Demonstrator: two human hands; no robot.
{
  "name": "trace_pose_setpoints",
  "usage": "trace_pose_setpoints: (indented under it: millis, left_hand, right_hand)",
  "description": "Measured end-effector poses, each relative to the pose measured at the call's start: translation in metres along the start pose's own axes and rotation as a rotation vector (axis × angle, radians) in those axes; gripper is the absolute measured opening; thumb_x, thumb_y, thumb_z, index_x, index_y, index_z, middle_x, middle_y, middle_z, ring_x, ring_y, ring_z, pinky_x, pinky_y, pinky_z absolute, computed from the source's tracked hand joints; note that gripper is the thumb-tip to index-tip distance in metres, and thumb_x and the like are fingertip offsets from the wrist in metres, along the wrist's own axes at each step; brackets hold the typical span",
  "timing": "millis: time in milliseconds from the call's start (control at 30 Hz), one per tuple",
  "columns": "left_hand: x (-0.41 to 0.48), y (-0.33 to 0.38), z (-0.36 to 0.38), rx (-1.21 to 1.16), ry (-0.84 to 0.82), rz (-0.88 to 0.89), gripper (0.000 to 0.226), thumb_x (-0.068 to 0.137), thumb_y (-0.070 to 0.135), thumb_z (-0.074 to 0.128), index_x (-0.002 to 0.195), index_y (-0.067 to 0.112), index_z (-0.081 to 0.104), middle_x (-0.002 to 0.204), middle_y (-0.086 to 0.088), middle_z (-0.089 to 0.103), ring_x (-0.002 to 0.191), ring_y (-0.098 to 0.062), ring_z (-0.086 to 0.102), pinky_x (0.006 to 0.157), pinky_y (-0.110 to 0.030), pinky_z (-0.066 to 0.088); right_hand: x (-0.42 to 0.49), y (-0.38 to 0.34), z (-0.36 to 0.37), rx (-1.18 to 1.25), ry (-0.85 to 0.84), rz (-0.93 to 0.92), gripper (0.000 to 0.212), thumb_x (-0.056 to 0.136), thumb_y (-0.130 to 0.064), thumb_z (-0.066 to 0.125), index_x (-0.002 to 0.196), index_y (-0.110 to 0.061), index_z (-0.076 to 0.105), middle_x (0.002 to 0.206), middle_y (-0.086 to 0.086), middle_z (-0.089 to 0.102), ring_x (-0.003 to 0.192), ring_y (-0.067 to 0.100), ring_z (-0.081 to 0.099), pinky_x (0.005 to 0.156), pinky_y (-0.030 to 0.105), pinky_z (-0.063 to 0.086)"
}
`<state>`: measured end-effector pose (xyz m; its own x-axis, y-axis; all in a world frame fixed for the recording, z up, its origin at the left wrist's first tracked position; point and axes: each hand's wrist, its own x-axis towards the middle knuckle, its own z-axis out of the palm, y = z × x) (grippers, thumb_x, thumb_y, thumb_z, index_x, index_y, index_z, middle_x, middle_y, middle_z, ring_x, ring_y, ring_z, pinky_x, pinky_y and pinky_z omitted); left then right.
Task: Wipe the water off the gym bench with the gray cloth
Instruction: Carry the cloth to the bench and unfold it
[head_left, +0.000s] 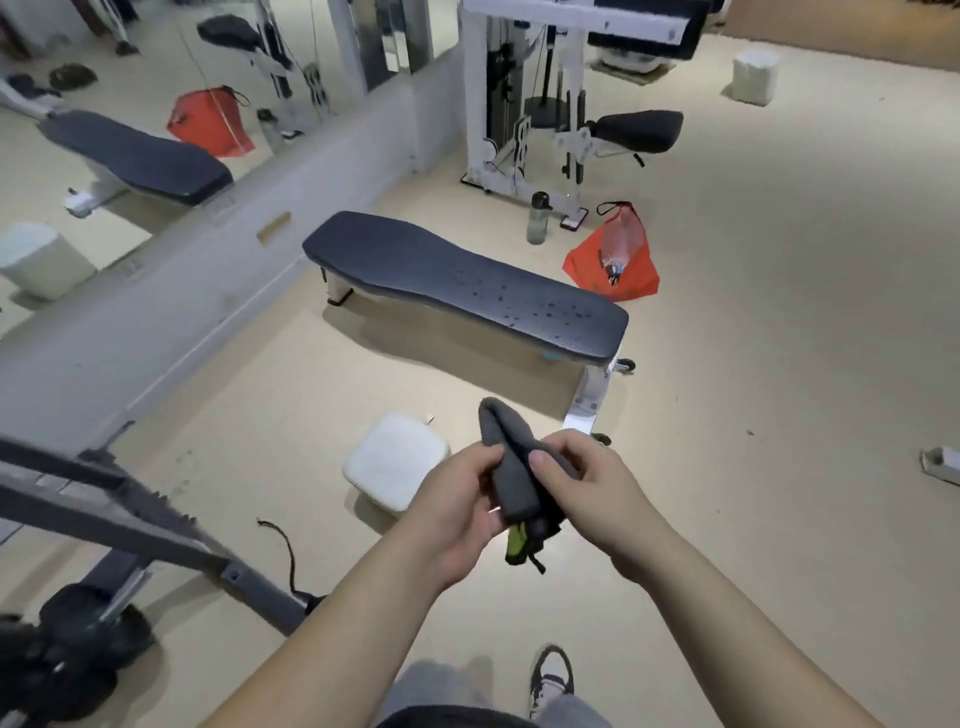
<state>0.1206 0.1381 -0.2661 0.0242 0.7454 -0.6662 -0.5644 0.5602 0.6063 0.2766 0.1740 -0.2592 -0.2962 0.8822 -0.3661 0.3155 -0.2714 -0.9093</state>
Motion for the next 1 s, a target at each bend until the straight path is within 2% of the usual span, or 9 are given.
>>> trace_pose_setpoints:
  millis: [100, 200, 367, 533, 667, 733, 833, 933, 1000]
  left_hand:
    - [0.033, 0.036, -0.008, 0.015, 0.128, 0.069, 0.033, 0.106, 0.021, 0.044, 0.122, 0.007, 0.069, 0.118, -0.014, 0.076, 0.116, -0.029, 0.070, 0.092, -0.046, 0.058]
    - [0.055, 0.077, -0.030, 0.003, 0.277, 0.093, 0.032, 0.107, 0.025, 0.044, 0.125, 0.013, 0.068, 0.115, -0.010, 0.078, 0.113, -0.028, 0.071, 0.084, -0.041, 0.058]
    - [0.101, 0.158, -0.066, -0.075, 0.367, 0.151, 0.030, 0.108, 0.028, 0.044, 0.125, 0.019, 0.067, 0.113, -0.009, 0.079, 0.106, -0.025, 0.074, 0.098, -0.045, 0.057]
    - [0.164, 0.244, -0.092, -0.132, 0.306, 0.186, 0.030, 0.110, 0.024, 0.041, 0.125, 0.016, 0.065, 0.113, -0.015, 0.078, 0.106, -0.028, 0.075, 0.093, -0.045, 0.058]
    - [0.221, 0.313, -0.108, -0.104, 0.338, 0.198, 0.031, 0.110, 0.022, 0.040, 0.127, 0.015, 0.065, 0.114, -0.013, 0.078, 0.108, -0.027, 0.075, 0.096, -0.046, 0.058]
    - [0.246, 0.342, -0.109, -0.094, 0.329, 0.175, 0.031, 0.110, 0.021, 0.040, 0.125, 0.014, 0.066, 0.111, -0.013, 0.079, 0.103, -0.027, 0.076, 0.087, -0.043, 0.061]
    - [0.289, 0.386, -0.109, -0.075, 0.302, 0.137, 0.028, 0.109, 0.021, 0.043, 0.121, 0.014, 0.067, 0.108, -0.013, 0.079, 0.090, -0.026, 0.078, 0.073, -0.035, 0.062]
    - [0.341, 0.431, -0.111, -0.037, 0.334, 0.146, 0.024, 0.104, 0.023, 0.054, 0.120, 0.012, 0.069, 0.108, -0.016, 0.079, 0.091, -0.031, 0.076, 0.084, -0.042, 0.061]
    - [0.376, 0.460, -0.110, 0.009, 0.382, 0.160, 0.023, 0.099, 0.020, 0.064, 0.117, 0.006, 0.070, 0.101, -0.020, 0.078, 0.078, -0.031, 0.073, 0.073, -0.039, 0.060]
  right_hand:
    - [0.062, -0.023, -0.001, -0.064, -0.089, -0.035, 0.018, 0.099, -0.027, 0.060, 0.081, -0.025, 0.063, 0.080, -0.009, 0.064, 0.074, 0.013, 0.057, 0.069, 0.033, 0.047]
    - [0.116, -0.053, 0.008, -0.100, -0.165, -0.068, 0.017, 0.100, -0.026, 0.059, 0.084, -0.020, 0.062, 0.075, -0.010, 0.061, 0.069, 0.010, 0.053, 0.064, 0.026, 0.043]
    - [0.200, -0.105, 0.054, -0.161, -0.379, -0.083, 0.016, 0.095, -0.024, 0.067, 0.085, -0.012, 0.064, 0.075, -0.003, 0.064, 0.063, 0.009, 0.055, 0.058, 0.020, 0.044]
    - [0.294, -0.143, 0.108, -0.275, -0.190, -0.188, 0.016, 0.086, -0.023, 0.073, 0.071, -0.021, 0.067, 0.087, 0.002, 0.063, 0.081, 0.007, 0.059, 0.070, 0.023, 0.043]
    - [0.372, -0.173, 0.129, -0.274, -0.014, -0.281, 0.016, 0.089, -0.026, 0.072, 0.074, -0.027, 0.068, 0.088, 0.002, 0.064, 0.084, 0.005, 0.060, 0.068, 0.014, 0.042]
    - [0.407, -0.184, 0.131, -0.286, -0.037, -0.252, 0.011, 0.088, -0.029, 0.073, 0.077, -0.030, 0.072, 0.092, 0.001, 0.064, 0.083, 0.006, 0.062, 0.072, 0.018, 0.048]
    - [0.463, -0.197, 0.135, -0.260, -0.190, -0.188, 0.004, 0.086, -0.026, 0.077, 0.085, -0.030, 0.079, 0.095, 0.006, 0.065, 0.083, 0.007, 0.065, 0.079, 0.021, 0.051]
    - [0.535, -0.214, 0.130, -0.159, -0.306, -0.073, 0.015, 0.093, -0.020, 0.069, 0.095, -0.027, 0.082, 0.101, 0.009, 0.068, 0.080, 0.014, 0.068, 0.077, 0.027, 0.053]
    - [0.590, -0.228, 0.123, -0.003, -0.427, 0.100, 0.026, 0.095, -0.007, 0.059, 0.098, -0.018, 0.082, 0.098, 0.007, 0.075, 0.082, 0.018, 0.067, 0.079, 0.030, 0.054]
